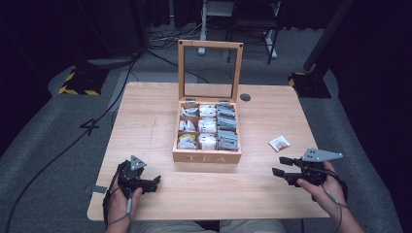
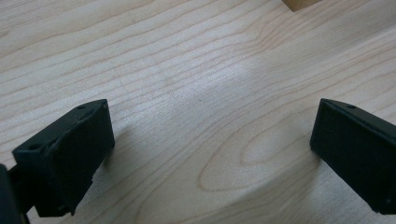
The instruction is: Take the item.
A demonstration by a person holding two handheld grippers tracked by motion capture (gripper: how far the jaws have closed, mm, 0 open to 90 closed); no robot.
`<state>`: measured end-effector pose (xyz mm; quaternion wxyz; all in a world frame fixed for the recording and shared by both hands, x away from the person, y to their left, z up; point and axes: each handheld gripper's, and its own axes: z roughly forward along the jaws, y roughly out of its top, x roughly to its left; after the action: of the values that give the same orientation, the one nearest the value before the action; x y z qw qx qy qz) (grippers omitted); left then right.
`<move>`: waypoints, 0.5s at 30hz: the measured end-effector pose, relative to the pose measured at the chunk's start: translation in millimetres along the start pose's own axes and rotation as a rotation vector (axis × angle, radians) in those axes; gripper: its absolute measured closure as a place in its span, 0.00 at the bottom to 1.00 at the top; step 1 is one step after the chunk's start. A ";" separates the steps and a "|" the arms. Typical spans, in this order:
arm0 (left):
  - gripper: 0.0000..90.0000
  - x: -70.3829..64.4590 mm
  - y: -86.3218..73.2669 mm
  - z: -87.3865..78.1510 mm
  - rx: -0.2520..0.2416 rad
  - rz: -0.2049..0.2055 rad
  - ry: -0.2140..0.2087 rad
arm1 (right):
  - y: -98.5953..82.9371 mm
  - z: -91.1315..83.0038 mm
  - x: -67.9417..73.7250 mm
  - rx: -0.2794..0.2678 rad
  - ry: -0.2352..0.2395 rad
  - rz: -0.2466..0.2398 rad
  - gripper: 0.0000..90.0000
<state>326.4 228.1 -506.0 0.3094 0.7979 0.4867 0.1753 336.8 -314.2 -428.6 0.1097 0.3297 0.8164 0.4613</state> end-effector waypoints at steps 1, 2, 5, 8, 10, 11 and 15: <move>0.00 0.0 0.0 0.0 0.000 0.000 0.000 | -2.3 1.1 3.2 -0.005 0.008 -0.001 0.46; 0.00 0.0 0.0 0.0 0.000 0.000 0.001 | -4.7 2.7 6.0 -0.004 0.015 -0.005 0.46; 0.00 0.0 0.0 0.0 0.000 0.000 0.000 | -14.0 10.6 12.3 0.012 0.019 -0.028 0.46; 0.00 0.0 0.0 0.0 0.000 0.000 0.000 | -22.8 18.9 13.3 0.007 0.037 -0.013 0.46; 0.00 0.0 0.2 0.1 0.001 0.000 -0.001 | -29.4 25.9 12.7 -0.004 0.074 0.034 0.46; 0.00 0.0 0.3 0.3 0.000 -0.001 -0.002 | -32.0 29.3 12.7 0.001 0.082 0.049 0.46; 0.00 0.1 0.5 0.5 0.000 0.000 -0.002 | -37.3 39.9 16.1 0.050 0.043 -0.009 0.46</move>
<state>327.1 227.9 -506.0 0.3097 0.7981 0.4865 0.1745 327.5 -290.1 -479.3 0.0861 0.3188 0.8313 0.4472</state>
